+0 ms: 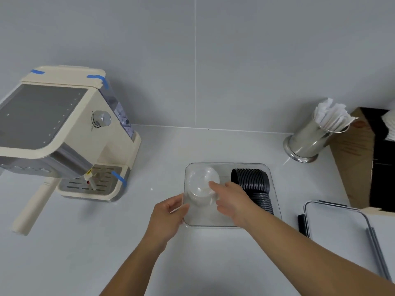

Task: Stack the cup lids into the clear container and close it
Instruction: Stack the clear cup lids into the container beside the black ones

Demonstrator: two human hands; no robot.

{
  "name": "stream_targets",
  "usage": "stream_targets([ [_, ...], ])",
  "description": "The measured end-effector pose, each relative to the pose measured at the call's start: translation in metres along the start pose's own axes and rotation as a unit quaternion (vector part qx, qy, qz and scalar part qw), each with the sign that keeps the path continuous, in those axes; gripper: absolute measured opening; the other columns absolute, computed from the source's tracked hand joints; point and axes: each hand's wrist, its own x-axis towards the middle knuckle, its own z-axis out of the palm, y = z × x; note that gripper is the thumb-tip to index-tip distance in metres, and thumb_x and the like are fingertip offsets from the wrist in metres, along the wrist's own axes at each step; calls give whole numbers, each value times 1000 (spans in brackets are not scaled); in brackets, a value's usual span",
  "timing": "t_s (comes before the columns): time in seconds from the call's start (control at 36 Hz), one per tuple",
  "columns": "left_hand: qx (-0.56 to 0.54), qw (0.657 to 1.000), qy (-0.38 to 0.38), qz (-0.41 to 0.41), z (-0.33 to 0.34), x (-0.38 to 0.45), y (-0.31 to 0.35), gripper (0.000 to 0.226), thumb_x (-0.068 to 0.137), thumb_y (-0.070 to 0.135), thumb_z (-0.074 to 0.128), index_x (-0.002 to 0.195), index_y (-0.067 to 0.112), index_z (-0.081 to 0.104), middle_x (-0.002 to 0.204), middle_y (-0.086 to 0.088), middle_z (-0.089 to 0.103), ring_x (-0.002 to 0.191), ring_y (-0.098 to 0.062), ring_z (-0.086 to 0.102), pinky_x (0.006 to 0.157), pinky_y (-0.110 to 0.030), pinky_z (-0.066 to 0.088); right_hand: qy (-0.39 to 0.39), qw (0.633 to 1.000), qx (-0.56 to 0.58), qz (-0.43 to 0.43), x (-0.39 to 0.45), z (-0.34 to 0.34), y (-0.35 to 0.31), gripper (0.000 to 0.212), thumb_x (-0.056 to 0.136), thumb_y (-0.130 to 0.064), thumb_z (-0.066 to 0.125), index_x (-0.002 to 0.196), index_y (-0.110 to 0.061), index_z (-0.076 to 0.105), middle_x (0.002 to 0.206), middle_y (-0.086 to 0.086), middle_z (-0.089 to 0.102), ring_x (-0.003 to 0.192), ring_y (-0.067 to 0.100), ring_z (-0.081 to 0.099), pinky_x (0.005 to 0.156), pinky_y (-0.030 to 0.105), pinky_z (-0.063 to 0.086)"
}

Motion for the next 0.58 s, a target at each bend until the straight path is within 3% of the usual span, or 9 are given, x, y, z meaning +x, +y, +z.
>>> stream_targets([
  [0.08,7,1000,4,-3,0,1,0,32,92,8,63,94,38,74,94,21,76,86,-1,73,84,-34,59,9,1000,3,-12,-11,-14,-2,45,85,-39,67,111,-3,60,96,4,57,114,28,63,103,45,48],
  [0.14,18,1000,3,-3,2,-1,0,31,91,9,63,95,38,75,97,19,77,92,-6,73,88,-37,59,-1,1000,7,-26,-20,-25,-3,31,84,-36,67,94,-7,65,86,4,55,92,24,65,101,40,50],
  [0.19,29,1000,5,-5,1,0,1,30,91,11,63,93,38,75,96,19,76,95,-8,72,88,-38,59,-9,999,18,-40,-29,-35,-5,19,84,-30,67,83,-12,62,83,5,54,80,21,54,88,35,52],
  [0.25,36,999,7,-8,1,0,2,29,91,12,63,91,39,75,95,17,77,96,-12,72,88,-39,59,-15,998,32,-56,-39,-47,-6,19,84,-26,66,85,-8,63,86,12,59,81,26,55,90,36,53],
  [0.31,44,999,10,-13,-1,1,2,25,90,15,64,90,37,77,96,11,77,98,-18,72,90,-42,58,-2,997,42,-71,-48,-58,-8,34,88,-22,64,106,6,64,112,27,67,107,41,64,105,49,46],
  [0.33,47,999,8,-14,0,1,3,23,90,16,65,89,35,78,95,8,78,96,-21,72,90,-44,58,7,996,46,-76,-53,-66,-7,33,91,-21,64,111,6,64,121,29,64,114,42,61,106,49,46],
  [0.42,40,999,26,-23,0,1,6,19,91,14,63,95,25,78,88,5,77,87,-19,70,82,-34,58,10,994,39,-97,-60,-84,-3,6,92,-23,65,94,-17,67,114,12,70,105,23,66,96,35,51],
  [0.5,86,994,63,-11,-2,1,12,36,91,25,64,127,19,63,120,-1,68,103,-18,66,91,-34,53,22,991,17,-129,-62,-98,2,9,91,-19,65,84,-22,71,107,8,73,103,19,67,97,34,51],
  [0.58,176,980,83,42,0,-5,24,44,93,32,62,135,21,57,135,1,61,119,-19,60,104,-36,46,43,986,-22,-160,-62,-110,8,9,89,-21,67,87,-27,72,104,1,74,103,17,68,100,37,50],
])
